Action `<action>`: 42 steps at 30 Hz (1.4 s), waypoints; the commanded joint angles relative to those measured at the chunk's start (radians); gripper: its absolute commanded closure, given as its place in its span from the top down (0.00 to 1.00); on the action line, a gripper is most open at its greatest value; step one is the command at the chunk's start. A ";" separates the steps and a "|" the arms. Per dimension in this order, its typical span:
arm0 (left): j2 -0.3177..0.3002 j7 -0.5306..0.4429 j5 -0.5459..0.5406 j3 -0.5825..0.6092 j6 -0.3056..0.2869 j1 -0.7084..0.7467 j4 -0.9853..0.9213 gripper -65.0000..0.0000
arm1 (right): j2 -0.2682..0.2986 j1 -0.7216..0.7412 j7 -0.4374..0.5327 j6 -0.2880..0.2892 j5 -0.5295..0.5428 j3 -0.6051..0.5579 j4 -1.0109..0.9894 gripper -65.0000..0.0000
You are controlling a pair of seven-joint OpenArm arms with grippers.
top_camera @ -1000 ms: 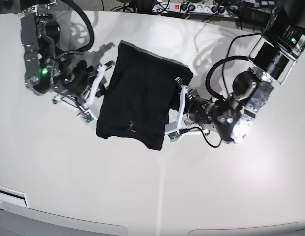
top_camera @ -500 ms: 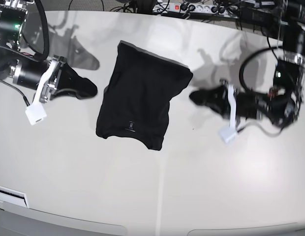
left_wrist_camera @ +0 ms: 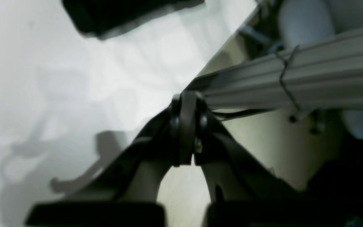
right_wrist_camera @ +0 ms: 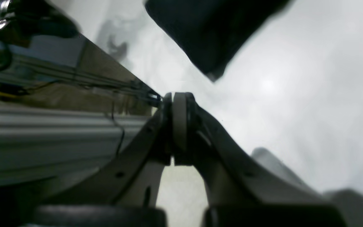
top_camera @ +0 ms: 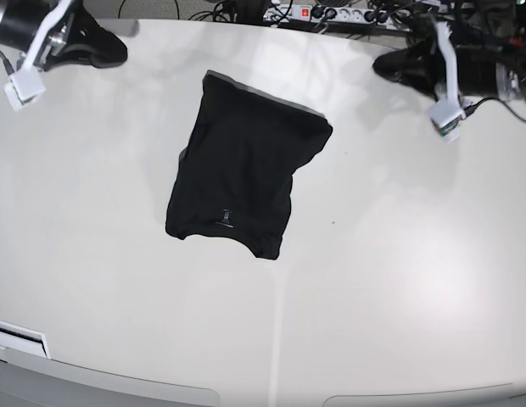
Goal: Layout the t-shirt on the table in an organized manner, then fold the t-shirt properly
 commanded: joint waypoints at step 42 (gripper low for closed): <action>0.407 -1.429 1.014 0.618 0.403 -0.264 -1.494 0.00 | -0.126 0.429 1.194 -0.286 -1.414 -0.818 -1.564 0.00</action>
